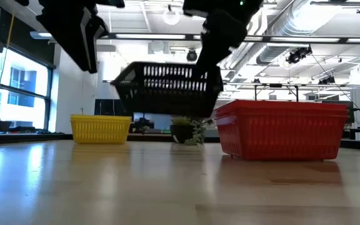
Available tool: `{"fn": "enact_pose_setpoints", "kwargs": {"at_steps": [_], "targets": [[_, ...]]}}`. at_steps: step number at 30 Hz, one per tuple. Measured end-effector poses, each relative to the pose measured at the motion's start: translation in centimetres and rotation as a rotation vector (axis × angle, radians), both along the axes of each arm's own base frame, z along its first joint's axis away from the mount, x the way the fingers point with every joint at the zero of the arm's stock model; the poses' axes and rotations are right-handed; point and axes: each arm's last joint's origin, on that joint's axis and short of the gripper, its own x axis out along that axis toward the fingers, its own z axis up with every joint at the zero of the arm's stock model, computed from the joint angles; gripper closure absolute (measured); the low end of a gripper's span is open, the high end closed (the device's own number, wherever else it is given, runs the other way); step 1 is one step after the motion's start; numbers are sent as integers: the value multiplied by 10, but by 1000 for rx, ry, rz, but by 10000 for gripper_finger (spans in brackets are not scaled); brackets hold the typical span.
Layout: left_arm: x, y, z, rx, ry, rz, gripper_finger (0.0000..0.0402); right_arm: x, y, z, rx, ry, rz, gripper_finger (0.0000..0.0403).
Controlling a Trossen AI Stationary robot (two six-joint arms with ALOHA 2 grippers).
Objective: Stack baskets by color
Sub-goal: Stack the bottom black bin on top of the top black bin on the table
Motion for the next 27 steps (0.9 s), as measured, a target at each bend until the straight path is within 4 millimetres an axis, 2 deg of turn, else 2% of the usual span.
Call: {"fn": "enact_pose_setpoints", "kwargs": {"at_steps": [10, 15, 19, 22, 27], "targets": [[-31, 12, 46, 50, -181, 32, 271, -26, -24, 47, -43, -93, -64, 403], [-44, 16, 64, 35, -266, 40, 271, -52, -48, 80, -56, -147, -108, 403], [-51, 17, 71, 25, -305, 56, 271, -80, -71, 101, -68, -145, -169, 403], [-52, 13, 71, 39, -329, 71, 271, -103, -90, 104, -61, -135, -233, 403], [-54, 8, 54, 44, -324, 65, 271, -139, -120, 91, 6, -156, -322, 403]]}}
